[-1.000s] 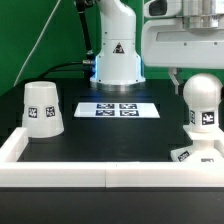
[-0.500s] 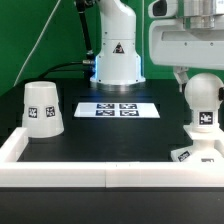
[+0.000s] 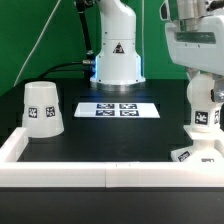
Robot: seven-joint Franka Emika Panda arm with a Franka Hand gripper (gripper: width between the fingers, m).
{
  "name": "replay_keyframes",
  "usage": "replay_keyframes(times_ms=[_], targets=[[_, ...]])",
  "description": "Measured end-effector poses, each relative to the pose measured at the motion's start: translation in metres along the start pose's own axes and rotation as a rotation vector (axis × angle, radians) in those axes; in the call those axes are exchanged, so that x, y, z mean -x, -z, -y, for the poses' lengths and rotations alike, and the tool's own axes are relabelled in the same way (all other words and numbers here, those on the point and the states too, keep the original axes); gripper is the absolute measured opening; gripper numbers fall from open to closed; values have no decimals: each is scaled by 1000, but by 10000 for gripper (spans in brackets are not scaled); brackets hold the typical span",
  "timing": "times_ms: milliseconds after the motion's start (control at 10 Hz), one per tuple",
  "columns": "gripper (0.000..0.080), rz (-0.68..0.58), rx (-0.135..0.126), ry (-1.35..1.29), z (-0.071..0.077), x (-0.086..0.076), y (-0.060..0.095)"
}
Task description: Assemble lamp
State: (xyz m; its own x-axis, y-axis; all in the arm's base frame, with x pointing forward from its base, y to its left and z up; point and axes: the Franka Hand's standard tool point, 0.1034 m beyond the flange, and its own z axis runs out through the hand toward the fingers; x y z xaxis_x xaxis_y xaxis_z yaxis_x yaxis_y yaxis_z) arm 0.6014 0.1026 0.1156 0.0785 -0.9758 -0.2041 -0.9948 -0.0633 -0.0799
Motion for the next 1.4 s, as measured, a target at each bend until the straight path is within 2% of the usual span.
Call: replay_keyframes(times_ms=[200,400,500,600,800,1400], targets=[[580,23,-9,-116,1,1,0],[678,22,-8,-92,1,1,-1],[678,21,-2,-57,0,2,-1],[695,21,25,-24,-4,4,-2],[698,7,49,206,-6,4,-1],[699,8,53,713,-5,3,-1]])
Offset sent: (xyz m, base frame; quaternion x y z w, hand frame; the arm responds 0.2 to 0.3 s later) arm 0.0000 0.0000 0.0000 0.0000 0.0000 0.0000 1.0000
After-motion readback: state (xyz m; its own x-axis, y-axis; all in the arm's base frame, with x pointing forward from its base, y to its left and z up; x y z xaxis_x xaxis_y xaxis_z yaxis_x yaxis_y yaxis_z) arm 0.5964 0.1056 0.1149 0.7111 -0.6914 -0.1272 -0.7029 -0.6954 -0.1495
